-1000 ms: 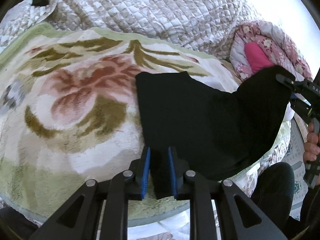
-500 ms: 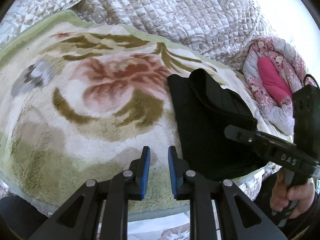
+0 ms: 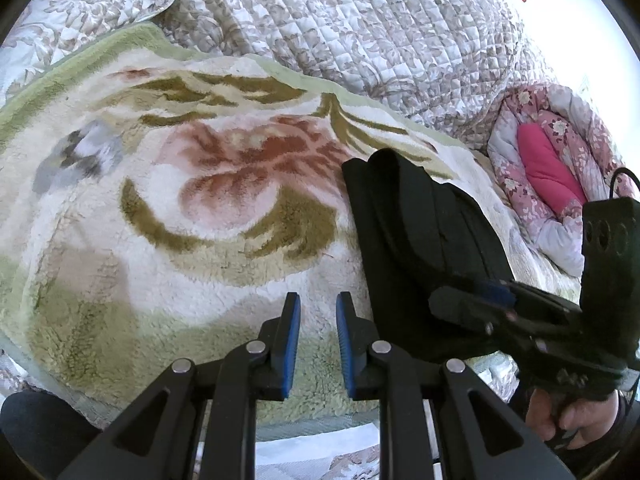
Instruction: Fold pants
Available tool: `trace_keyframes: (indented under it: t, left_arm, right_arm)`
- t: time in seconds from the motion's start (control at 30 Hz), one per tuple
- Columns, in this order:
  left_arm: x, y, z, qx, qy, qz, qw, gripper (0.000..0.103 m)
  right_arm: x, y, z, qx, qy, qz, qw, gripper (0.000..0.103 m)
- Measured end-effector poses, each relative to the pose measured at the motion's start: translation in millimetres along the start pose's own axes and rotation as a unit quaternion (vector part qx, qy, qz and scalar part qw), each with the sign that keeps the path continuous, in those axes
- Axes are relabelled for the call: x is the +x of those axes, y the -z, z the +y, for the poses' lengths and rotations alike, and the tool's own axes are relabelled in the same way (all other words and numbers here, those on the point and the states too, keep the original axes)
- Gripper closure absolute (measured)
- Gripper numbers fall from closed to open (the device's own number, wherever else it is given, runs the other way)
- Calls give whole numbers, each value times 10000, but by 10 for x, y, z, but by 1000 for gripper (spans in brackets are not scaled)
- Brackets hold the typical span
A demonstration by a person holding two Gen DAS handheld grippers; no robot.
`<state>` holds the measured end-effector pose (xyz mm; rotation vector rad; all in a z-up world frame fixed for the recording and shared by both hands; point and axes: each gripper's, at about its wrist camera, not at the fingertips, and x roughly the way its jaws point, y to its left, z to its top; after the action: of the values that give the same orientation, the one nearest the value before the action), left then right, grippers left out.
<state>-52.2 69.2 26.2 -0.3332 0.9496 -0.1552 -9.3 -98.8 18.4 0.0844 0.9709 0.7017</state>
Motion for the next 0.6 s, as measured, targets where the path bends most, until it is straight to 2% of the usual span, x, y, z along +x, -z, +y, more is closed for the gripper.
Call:
trace_keyframes:
  t: [0.07,0.17,0.23,0.3,0.33,0.4,0.43,0.47,0.53,0.6]
  left_arm:
    - [-12,-13,-10,18,0,-11,10000,83]
    - [-44,-30,-69,100,15,-36,9999,81]
    - [-52,-56,-111,157,60,-51,9998,71]
    - [-38,-96,-183,213,160,-52,9996,69]
    - [-24,-116,-221,241,193,-45,9995,69]
    - [12,-155,-326,343,269,-34,9990,69]
    - [35,-181,-394,416,311,-30,9986,69]
    - [52,-204,-448,482,346,-27,9982,69]
    - [85,-265,-569,629,403,-31,9972,69]
    - [118,-357,-706,793,451,-68,9958,69]
  right_arm:
    - [-94,14,24,29,-223,-74,9997,54]
    - [-443,38,-9,91,-366,-639,9972,54]
    - [-600,84,-129,270,-135,-879,9957,54]
    - [-695,175,-336,574,143,-998,9933,54]
    - [-712,234,-448,754,358,-1012,9914,54]
    - [-665,372,-661,1072,716,-855,9880,69]
    - [-577,430,-740,1166,836,-590,9879,72]
    - [-459,490,-805,1203,775,-250,9894,74]
    - [-535,475,-764,1053,605,-408,9918,74]
    - [-614,410,-772,1080,220,-547,9924,74]
